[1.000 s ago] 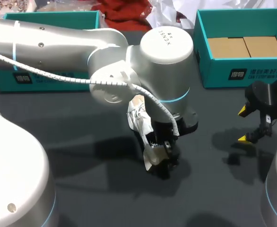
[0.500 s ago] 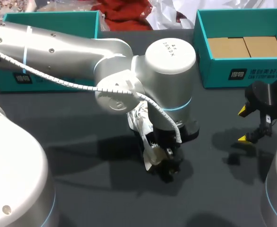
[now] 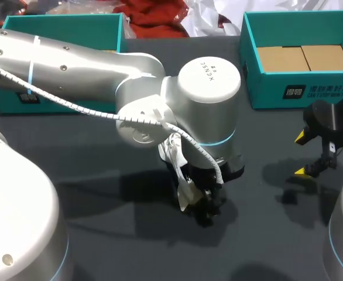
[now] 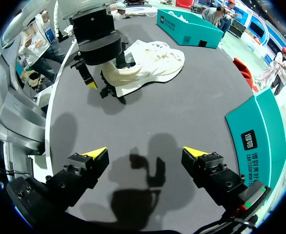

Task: Take the shoe out of the shoebox, open the shoe tongue, remove and reinsert the insole, then place the shoe into the shoebox

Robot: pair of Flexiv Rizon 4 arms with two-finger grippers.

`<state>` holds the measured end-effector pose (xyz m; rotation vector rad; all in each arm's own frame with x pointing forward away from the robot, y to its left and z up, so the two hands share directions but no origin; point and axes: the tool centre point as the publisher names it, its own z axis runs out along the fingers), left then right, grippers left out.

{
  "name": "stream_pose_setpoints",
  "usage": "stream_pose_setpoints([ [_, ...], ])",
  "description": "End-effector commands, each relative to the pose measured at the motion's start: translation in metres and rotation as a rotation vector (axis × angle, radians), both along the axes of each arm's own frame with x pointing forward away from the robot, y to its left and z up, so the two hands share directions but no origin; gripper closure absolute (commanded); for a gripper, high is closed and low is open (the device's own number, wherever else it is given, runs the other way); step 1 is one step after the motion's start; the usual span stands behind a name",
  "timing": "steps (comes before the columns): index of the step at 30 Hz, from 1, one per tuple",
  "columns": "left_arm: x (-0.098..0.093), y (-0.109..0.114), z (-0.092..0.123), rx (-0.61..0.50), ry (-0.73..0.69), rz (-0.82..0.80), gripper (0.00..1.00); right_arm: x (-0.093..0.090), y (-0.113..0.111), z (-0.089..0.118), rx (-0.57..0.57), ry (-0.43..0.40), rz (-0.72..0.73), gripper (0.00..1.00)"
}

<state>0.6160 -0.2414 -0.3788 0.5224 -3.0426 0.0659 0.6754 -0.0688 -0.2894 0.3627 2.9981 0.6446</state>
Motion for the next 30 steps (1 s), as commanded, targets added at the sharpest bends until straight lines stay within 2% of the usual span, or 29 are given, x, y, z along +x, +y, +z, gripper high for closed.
stream_pose_setpoints([
  [1,0.000,0.001,-0.001,0.001,-0.008,0.007,0.33,-0.002,0.000,0.000,-0.001,-0.003,-0.001,0.00],
  [4,0.001,0.003,0.001,0.001,-0.014,0.013,0.36,-0.002,0.000,0.000,-0.001,-0.003,-0.001,0.00],
  [10,0.004,0.007,0.002,0.003,-0.015,0.021,0.49,-0.002,0.000,0.000,-0.001,-0.003,-0.001,0.00],
  [15,0.005,0.008,0.001,0.011,-0.006,0.013,0.51,-0.002,0.000,0.000,-0.001,-0.003,-0.001,0.00],
  [16,0.005,0.008,0.000,0.012,-0.005,0.012,0.54,-0.002,0.000,0.000,-0.001,-0.003,-0.001,0.00],
  [17,0.006,0.008,0.000,0.013,-0.004,0.011,0.60,-0.002,0.000,0.000,-0.001,-0.003,-0.001,0.00],
  [18,0.006,0.008,-0.001,0.014,-0.002,0.011,0.71,-0.002,0.000,0.000,-0.001,-0.003,-0.001,0.00],
  [20,0.006,0.008,-0.001,0.015,0.002,0.008,1.00,-0.002,0.000,0.000,-0.001,-0.003,-0.001,0.00],
  [30,0.007,0.013,0.012,0.014,0.019,-0.020,1.00,-0.002,0.000,0.000,-0.001,-0.003,-0.001,0.00],
])
